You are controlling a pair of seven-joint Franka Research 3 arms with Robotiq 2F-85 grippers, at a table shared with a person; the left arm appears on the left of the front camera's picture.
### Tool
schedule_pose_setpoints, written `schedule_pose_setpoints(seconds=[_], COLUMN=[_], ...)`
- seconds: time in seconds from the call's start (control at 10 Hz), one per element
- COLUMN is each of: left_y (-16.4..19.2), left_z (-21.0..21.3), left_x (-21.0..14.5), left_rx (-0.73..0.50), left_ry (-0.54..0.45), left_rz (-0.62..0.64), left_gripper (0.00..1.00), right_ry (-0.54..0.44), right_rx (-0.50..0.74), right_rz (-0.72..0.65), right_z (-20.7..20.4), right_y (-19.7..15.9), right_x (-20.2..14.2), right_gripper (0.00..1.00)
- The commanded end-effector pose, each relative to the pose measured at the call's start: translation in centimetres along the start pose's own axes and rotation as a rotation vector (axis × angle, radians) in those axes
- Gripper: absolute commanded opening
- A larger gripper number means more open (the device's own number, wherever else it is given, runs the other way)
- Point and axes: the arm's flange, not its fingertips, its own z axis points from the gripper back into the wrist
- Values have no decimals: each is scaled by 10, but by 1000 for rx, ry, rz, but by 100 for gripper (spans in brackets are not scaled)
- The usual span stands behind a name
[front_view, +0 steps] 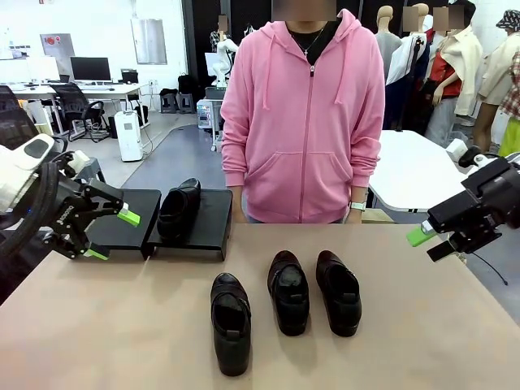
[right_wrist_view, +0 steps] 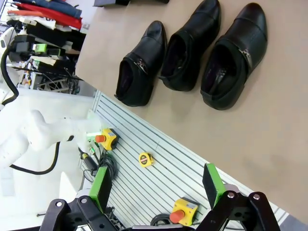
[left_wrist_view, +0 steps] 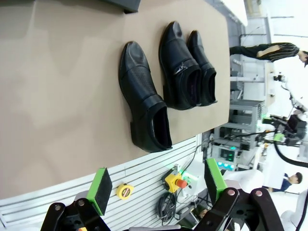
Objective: Organize the shoes by placing them on the stand.
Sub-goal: Place the Shoe from the middle of the table onto the Shoes Stand.
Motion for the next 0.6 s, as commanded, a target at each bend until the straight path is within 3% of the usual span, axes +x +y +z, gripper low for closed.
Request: schedule_pose_setpoints(seconds=[0.0,0.1,0.2,0.5], left_y=[-63,-82,-92,-96], left_z=[-53,-87,-116,-177], left_x=[-2,0,6,13], left_rx=[200,316,443,604], left_ry=[117,192,200,254], left_rz=[27,55,131,154], left_gripper=[100,100,100,100], right_ry=[-2,-2,-2,-2], right_rx=[10,10,10,10], right_rz=[-18,-18,-18,-18], right_z=[2,2,2,2], right_y=[3,3,3,3], right_x=[0,0,0,0], right_gripper=[100,100,100,100])
